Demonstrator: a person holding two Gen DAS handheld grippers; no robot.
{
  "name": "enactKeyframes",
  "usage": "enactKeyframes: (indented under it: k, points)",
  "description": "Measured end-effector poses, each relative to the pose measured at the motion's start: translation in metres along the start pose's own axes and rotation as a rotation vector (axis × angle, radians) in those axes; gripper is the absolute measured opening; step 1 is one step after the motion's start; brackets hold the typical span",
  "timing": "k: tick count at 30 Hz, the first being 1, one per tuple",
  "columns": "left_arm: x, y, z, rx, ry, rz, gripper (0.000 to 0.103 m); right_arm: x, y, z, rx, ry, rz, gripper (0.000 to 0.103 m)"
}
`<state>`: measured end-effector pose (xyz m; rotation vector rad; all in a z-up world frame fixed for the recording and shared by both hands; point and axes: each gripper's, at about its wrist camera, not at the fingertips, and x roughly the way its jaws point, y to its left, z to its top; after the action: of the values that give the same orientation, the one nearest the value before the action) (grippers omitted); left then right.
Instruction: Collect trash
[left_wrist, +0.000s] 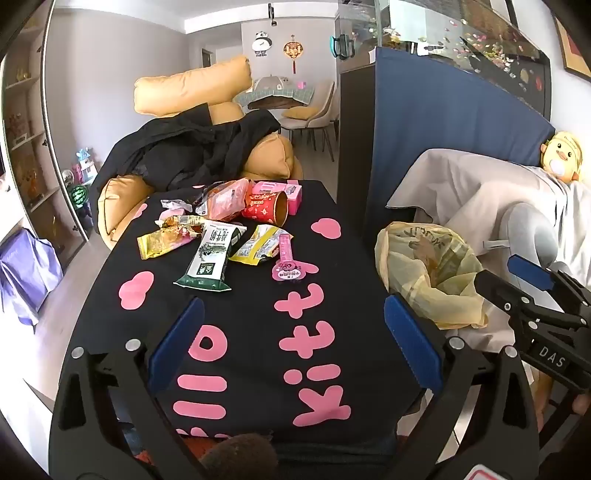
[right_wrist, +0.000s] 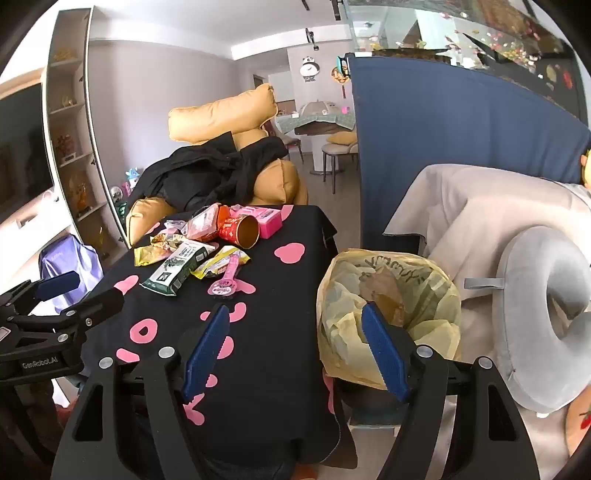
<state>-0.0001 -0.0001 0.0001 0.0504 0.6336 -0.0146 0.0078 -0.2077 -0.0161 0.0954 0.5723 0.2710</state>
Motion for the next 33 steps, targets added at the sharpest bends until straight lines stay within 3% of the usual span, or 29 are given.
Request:
enactKeyframes:
  k: [33]
  points:
    - [-0.0074, -0.0009, 0.0041, 0.009, -0.034, 0.005, 0.094, -0.0069, -0.0013, 0.0014, 0.006, -0.03, -0.003, 0.07]
